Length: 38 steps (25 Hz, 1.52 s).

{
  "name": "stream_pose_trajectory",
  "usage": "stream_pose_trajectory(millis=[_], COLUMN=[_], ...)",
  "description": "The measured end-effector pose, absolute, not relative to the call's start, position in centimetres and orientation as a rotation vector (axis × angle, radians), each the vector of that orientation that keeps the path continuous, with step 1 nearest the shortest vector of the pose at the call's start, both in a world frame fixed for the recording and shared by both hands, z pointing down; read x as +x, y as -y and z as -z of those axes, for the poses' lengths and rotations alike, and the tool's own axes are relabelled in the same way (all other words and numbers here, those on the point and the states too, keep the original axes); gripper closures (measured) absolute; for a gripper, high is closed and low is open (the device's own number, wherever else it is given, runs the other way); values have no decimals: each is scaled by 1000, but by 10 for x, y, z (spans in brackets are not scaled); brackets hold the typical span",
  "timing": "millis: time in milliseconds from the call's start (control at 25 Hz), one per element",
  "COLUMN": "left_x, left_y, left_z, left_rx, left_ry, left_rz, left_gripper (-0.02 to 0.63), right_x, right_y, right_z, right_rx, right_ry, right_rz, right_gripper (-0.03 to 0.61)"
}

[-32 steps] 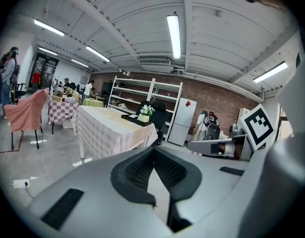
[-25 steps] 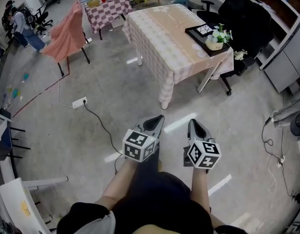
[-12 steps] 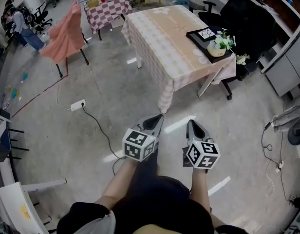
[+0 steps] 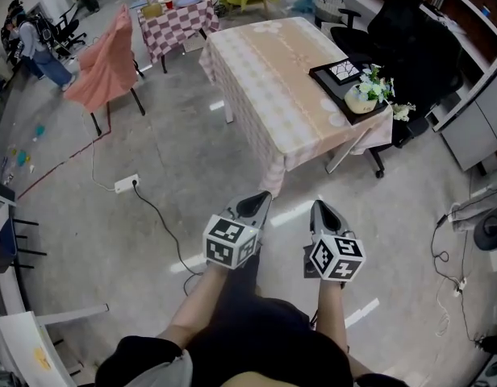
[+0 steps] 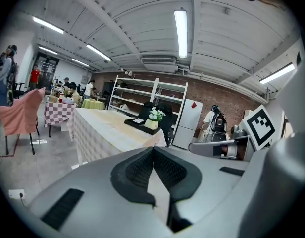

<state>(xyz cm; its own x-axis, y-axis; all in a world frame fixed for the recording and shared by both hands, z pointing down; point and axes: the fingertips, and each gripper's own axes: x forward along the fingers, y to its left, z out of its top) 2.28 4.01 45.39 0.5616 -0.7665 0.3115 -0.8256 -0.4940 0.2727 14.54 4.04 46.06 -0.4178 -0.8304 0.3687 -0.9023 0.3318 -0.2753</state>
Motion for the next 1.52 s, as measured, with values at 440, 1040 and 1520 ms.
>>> stream_pose_trajectory(millis=[440,1040,1520], left_x=[5,-8,-8], left_y=[21,121,176], left_z=[-451,-437,-441], left_rx=[2386,2398,2408], left_ry=[1322,1311,1283], left_rz=[-233,-206,-207], left_gripper=[604,604,604], right_x=[129,117,115], right_y=[27,121,174], right_z=[-456,-445,-449], right_rx=[1563,1574,1583], right_ry=[2446,2439,2415], right_rz=[-688,-674,-665], right_gripper=[574,574,574])
